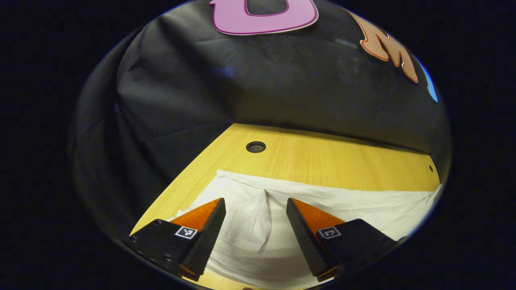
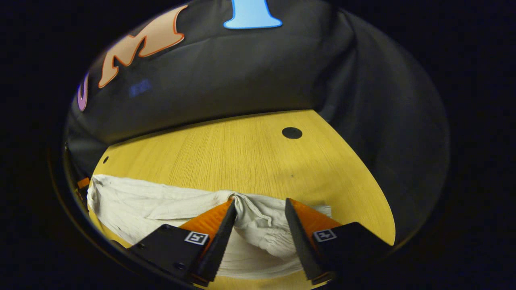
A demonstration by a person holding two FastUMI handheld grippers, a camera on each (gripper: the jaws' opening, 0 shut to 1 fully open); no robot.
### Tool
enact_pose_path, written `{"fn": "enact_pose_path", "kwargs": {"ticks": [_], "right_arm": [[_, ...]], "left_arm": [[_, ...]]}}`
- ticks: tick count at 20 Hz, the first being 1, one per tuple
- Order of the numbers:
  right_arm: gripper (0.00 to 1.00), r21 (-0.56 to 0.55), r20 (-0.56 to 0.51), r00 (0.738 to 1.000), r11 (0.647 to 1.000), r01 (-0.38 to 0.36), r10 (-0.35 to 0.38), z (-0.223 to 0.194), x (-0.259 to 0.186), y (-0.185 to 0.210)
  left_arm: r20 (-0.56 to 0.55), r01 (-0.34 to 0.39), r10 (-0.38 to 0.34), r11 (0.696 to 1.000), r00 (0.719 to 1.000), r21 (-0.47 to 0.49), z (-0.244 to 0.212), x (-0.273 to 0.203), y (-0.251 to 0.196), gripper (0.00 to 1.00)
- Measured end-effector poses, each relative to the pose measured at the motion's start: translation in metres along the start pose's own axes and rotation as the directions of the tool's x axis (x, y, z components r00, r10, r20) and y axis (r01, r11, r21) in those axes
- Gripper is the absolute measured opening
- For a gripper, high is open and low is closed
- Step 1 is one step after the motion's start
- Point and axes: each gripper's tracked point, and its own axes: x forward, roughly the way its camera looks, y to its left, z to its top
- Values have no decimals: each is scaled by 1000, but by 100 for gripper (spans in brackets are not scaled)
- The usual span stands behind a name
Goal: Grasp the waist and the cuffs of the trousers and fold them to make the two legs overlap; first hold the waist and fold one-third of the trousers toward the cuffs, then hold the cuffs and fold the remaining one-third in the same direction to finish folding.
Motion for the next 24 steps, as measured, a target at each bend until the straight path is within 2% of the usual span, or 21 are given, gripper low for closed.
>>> {"fn": "enact_pose_path", "kwargs": {"ticks": [1,2,7,8,9,12,13,14,16,19,24], "right_arm": [[81,17,10,1000,1000,6,-6,4,-9,-7],[95,33,16,1000,999,6,-7,7,-14,-12],[95,103,45,998,994,39,-44,4,-59,-51],[89,118,46,998,992,45,-51,0,-67,-59],[95,129,44,997,990,53,-59,-6,-76,-66],[95,158,26,997,985,67,-72,-30,-92,-80],[89,178,17,997,982,66,-70,-41,-95,-82],[95,200,5,998,978,66,-69,-51,-95,-83],[95,249,-17,999,967,52,-50,-67,-90,-84],[95,296,-46,999,954,35,-23,-85,-75,-82],[96,395,-70,997,918,19,10,-95,-47,-78]], "left_arm": [[17,4,-4,1000,1000,-15,7,-9,-3,93],[32,10,-9,1000,999,-22,12,-15,-5,92],[92,56,-54,998,994,-18,26,-64,-19,91],[96,59,-58,998,994,-8,26,-72,-20,91],[95,58,-57,998,994,-1,24,-83,-22,90],[98,79,-78,997,992,-3,12,-108,-38,91],[89,88,-88,996,992,0,5,-116,-45,91],[80,94,-94,996,992,0,-1,-124,-50,90],[75,101,-99,995,992,-16,-11,-141,-59,91],[105,74,-67,995,992,-66,-17,-154,-66,90],[102,36,-24,992,994,-122,-23,-170,-68,90]]}}
